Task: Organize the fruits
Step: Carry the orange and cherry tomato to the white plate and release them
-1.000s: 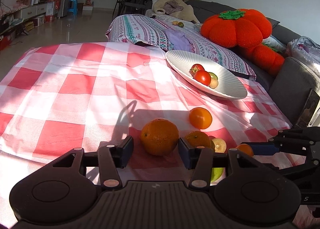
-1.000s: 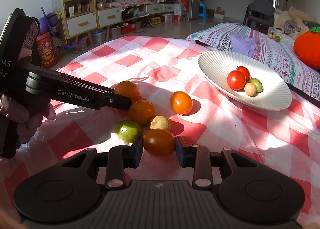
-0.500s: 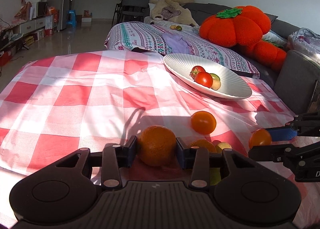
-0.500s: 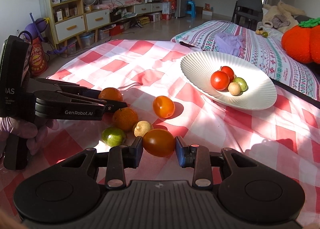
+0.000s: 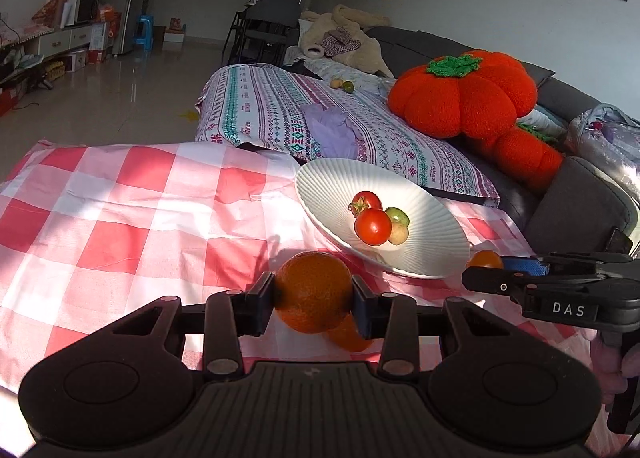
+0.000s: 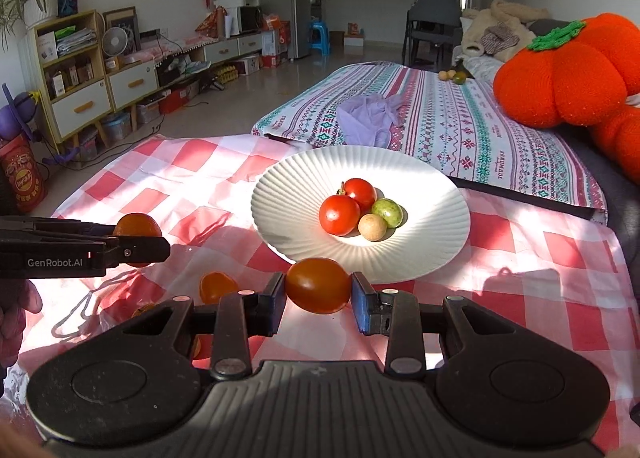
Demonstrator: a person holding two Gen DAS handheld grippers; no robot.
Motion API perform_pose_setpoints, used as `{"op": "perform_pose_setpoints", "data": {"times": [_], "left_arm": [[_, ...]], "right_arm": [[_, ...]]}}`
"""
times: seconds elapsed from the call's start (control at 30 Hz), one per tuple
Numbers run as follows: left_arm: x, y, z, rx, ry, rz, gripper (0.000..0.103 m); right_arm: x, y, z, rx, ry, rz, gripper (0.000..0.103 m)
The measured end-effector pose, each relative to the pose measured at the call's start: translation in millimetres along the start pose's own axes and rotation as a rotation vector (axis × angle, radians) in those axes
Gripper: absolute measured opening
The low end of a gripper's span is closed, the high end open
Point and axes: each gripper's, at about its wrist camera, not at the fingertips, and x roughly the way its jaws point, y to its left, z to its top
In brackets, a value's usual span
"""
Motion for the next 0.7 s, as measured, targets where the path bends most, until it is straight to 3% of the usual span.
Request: {"op": "perform_pose_setpoints", "data": {"times": [0.43,0.7], "left_arm": [[48,-39,20,0.066,0.039,-0.094,0.041],[74,-58,22,0.173,0.064,-0.132,0.041]], "right_arm": [[15,-28,10,0.133,-0.07,-0.011,0.032],[27,-45,9,0.19,-0.079,-0.042,0.032]]}}
